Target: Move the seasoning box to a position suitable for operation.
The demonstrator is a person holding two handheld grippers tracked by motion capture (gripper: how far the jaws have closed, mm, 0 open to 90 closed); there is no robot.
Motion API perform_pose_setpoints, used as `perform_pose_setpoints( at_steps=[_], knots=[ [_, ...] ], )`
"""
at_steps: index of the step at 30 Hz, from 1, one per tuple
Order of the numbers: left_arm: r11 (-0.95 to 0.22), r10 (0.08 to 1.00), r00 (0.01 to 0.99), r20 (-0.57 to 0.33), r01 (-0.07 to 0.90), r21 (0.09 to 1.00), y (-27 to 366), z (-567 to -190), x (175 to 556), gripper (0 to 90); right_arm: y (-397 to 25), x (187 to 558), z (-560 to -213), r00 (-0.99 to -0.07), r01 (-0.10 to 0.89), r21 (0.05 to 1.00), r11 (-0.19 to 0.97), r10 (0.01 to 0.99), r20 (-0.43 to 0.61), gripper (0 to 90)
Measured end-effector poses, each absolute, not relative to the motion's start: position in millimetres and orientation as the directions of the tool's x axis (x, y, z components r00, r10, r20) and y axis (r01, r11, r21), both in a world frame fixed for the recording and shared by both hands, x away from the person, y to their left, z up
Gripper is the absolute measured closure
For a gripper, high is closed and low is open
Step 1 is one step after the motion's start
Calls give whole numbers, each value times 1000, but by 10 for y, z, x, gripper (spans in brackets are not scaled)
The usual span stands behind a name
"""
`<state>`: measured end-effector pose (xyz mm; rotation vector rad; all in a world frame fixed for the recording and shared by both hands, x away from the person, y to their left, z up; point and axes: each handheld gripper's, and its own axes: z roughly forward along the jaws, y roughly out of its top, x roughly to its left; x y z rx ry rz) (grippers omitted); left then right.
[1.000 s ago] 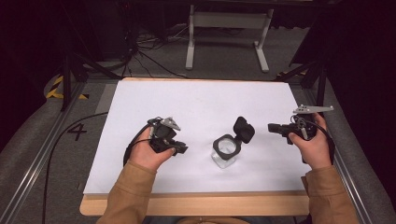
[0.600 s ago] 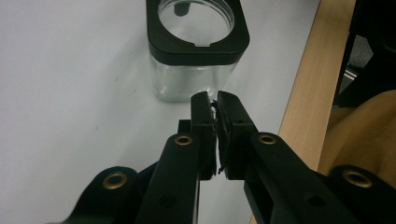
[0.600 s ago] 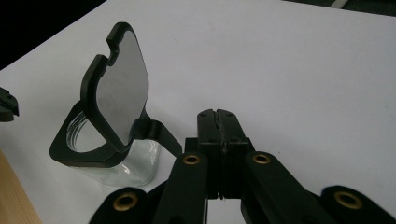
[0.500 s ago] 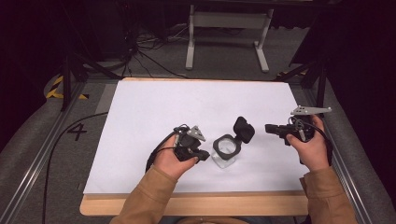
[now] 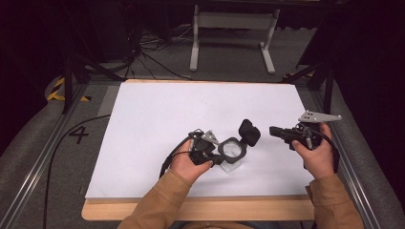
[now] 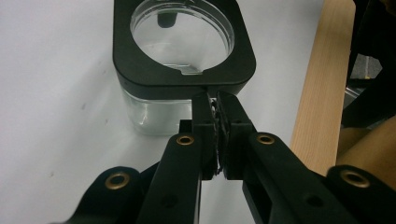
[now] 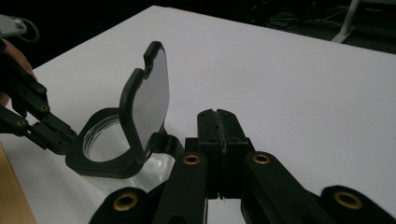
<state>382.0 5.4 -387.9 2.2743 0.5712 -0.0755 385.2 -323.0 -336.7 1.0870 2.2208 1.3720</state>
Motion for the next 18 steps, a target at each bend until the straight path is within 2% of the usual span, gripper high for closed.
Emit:
perform_pose_setpoints(
  at_steps=[18],
  knots=[
    [-606,375,899,-226,422,674,7,-3907,3826,866,-3023,3773,-3293,-703,354,907,229,704,96,900]
  ],
)
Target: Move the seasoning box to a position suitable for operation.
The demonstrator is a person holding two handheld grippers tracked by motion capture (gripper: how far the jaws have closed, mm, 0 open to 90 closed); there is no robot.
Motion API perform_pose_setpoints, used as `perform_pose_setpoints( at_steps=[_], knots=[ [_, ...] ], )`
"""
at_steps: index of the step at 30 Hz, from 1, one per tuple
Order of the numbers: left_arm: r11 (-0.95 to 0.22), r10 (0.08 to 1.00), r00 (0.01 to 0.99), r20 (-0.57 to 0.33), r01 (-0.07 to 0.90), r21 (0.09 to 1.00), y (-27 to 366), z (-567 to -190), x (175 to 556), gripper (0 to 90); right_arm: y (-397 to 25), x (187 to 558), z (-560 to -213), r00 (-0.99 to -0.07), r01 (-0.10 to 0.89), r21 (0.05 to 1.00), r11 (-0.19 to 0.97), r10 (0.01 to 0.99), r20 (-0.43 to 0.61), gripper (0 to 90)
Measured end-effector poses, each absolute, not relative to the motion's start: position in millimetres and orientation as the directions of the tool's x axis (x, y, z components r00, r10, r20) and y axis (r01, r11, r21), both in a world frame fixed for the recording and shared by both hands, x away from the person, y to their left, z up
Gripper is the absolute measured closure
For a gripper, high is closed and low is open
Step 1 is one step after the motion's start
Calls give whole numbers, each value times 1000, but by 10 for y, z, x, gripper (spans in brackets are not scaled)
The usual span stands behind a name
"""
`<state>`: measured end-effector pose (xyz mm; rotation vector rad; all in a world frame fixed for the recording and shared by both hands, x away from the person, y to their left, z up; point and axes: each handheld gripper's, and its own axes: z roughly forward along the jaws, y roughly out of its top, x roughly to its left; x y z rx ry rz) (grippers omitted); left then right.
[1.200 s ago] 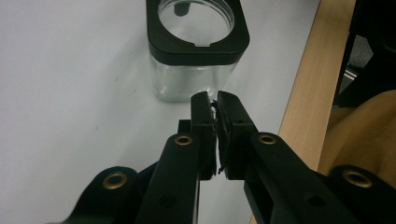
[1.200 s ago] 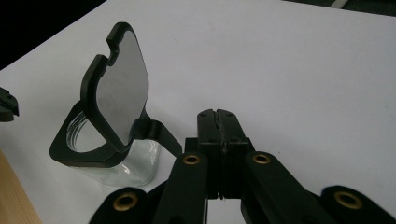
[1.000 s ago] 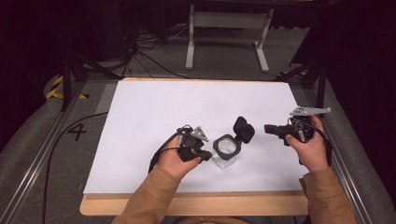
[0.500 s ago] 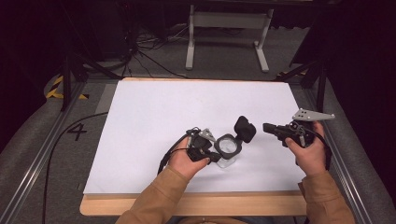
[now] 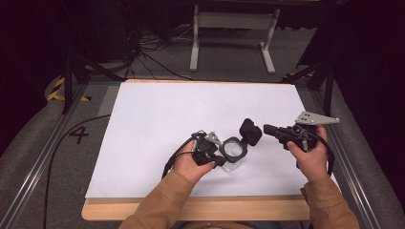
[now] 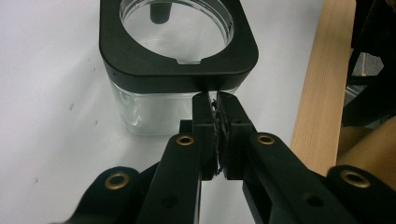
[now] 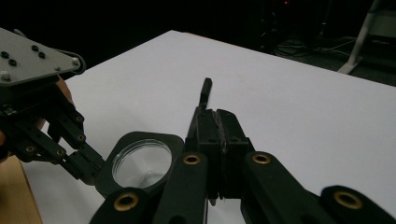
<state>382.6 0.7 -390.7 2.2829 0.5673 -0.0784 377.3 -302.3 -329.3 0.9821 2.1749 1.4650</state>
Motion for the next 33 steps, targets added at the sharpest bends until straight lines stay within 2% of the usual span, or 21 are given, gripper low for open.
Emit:
perform_pose_setpoints(
  at_steps=[10,12,16,19,25,31,33],
  knots=[
    [-610,365,904,-224,414,676,-13,-3928,3822,877,-2934,3735,-3255,-718,338,910,240,691,85,900],
    [-611,362,904,-225,413,676,-16,-3919,3820,875,-2891,3714,-3245,-743,336,910,242,662,98,900],
    [-611,358,907,-222,408,679,-11,-3914,3822,878,-2781,3681,-3249,-755,313,907,283,653,57,900],
    [-608,359,904,-230,414,677,-5,-3912,3819,876,-2793,3697,-3229,-725,286,919,272,688,22,900],
    [-609,359,903,-236,418,673,-12,-3919,3821,872,-2875,3796,-3223,-658,292,931,217,753,31,900],
    [-609,360,903,-234,417,675,-10,-3920,3823,877,-2834,3813,-3251,-683,292,929,227,729,36,900],
    [-606,360,903,-234,418,677,-13,-3920,3822,878,-2826,3803,-3239,-711,301,929,214,700,69,900]
  ],
)
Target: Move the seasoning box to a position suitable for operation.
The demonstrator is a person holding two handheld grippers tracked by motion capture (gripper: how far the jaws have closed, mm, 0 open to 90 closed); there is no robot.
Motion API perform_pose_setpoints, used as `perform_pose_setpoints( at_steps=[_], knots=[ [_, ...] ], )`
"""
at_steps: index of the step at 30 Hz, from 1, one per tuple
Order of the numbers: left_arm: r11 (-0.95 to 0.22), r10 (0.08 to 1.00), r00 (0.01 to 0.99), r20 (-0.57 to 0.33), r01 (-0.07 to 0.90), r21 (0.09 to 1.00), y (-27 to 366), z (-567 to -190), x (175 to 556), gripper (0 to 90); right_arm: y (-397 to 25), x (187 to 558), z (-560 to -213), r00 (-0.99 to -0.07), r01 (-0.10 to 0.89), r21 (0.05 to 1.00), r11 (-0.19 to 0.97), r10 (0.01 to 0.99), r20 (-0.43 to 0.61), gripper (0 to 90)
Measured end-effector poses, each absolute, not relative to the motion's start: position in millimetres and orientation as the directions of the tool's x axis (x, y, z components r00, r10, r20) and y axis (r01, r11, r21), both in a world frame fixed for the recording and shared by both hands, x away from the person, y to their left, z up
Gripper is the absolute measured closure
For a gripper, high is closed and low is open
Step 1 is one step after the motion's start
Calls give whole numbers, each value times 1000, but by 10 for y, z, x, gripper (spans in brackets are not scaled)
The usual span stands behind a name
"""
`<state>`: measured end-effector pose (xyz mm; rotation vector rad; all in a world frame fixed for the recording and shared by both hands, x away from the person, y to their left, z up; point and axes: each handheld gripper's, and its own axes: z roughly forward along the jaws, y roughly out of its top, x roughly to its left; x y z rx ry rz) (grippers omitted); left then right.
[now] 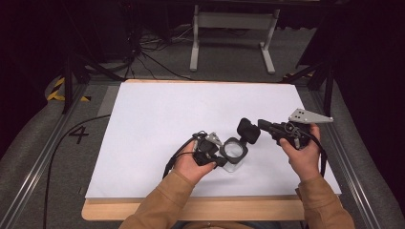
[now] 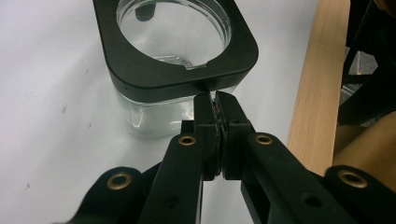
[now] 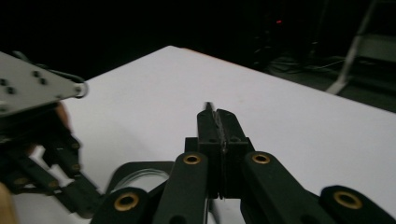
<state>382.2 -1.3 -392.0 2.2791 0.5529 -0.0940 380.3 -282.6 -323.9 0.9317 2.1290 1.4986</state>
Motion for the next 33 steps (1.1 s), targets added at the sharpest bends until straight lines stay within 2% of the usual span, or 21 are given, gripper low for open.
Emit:
perform_pose_setpoints(
  at_steps=[4,5,10,12,15,19,26,33],
  knots=[
    [-610,360,903,-235,418,674,-16,-3930,3822,873,-2780,3783,-3234,-712,289,929,232,700,47,900],
    [-611,360,903,-235,419,672,-16,-3930,3822,872,-2797,3782,-3227,-685,270,935,231,728,18,900],
    [-614,361,903,-233,418,669,-18,-3934,3825,869,-2859,3841,-3263,-659,301,929,214,751,40,900],
    [-617,364,902,-231,419,666,-18,-3932,3825,872,-2853,3856,-3288,-679,314,924,217,732,59,900],
    [-616,368,900,-233,424,664,-17,-3934,3825,883,-2811,3827,-3275,-690,285,927,246,723,20,900],
    [-615,367,901,-232,422,666,-18,-3934,3825,879,-2772,3789,-3265,-730,297,920,255,682,46,900],
    [-612,358,903,-239,420,671,-10,-3923,3822,869,-2510,3733,-3363,-809,346,856,385,584,64,900],
    [-610,359,902,-241,422,671,-9,-3917,3817,867,-2403,3741,-3472,-834,378,810,448,545,88,900]
  ],
)
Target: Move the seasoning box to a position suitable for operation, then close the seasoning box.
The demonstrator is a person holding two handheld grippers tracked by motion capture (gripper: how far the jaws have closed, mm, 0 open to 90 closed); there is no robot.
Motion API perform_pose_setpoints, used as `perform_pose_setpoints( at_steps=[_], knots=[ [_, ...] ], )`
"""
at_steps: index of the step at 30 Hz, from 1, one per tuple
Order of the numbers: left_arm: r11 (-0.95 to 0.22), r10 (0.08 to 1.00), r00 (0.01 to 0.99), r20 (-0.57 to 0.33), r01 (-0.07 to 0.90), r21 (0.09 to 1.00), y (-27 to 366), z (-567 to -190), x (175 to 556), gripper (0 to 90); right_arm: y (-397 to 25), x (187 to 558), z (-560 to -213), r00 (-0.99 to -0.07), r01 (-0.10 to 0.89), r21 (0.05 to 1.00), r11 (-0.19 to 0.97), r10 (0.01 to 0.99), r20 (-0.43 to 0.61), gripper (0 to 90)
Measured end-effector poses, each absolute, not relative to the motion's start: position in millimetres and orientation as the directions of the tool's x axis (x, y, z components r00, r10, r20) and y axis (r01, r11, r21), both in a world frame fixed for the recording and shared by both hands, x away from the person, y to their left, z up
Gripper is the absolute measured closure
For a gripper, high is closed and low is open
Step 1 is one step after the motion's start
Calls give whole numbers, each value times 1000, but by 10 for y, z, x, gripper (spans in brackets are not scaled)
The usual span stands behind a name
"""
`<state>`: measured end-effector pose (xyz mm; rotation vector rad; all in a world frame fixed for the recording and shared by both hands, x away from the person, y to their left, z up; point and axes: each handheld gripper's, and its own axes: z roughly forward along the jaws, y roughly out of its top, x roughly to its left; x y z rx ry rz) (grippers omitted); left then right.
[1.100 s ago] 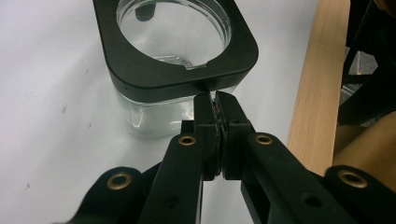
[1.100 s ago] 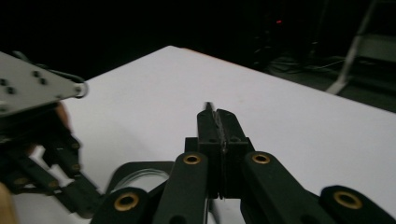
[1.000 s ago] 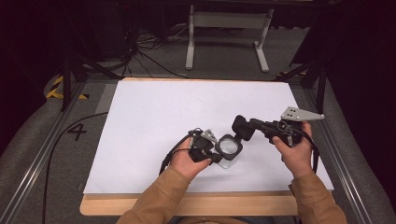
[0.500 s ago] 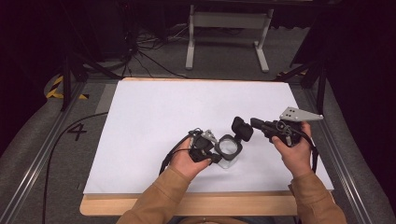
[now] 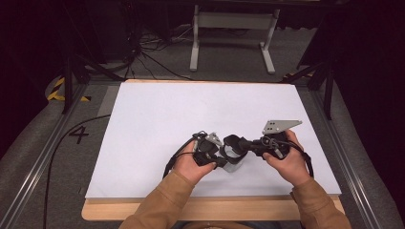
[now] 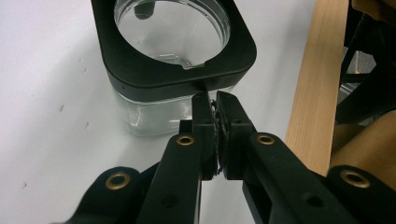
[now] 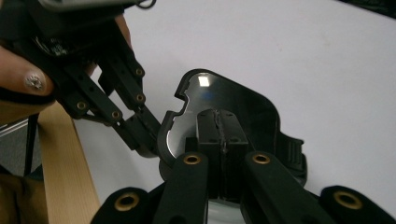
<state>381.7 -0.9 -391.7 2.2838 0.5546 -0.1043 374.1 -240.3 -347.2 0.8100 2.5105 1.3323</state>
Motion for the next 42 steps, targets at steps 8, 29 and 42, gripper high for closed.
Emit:
perform_pose_setpoints(
  at_steps=[8,29,42],
  knots=[
    [-609,359,902,-240,422,672,2,-3905,3821,860,-2320,3776,-3610,-838,412,756,509,537,96,900],
    [-578,406,893,-195,416,702,393,-3590,3910,779,-2827,3757,-3446,-768,517,729,449,619,163,884],
    [-552,463,862,-204,461,695,644,-3541,3957,766,-2829,3905,-3700,-742,562,668,488,654,147,900]
  ],
)
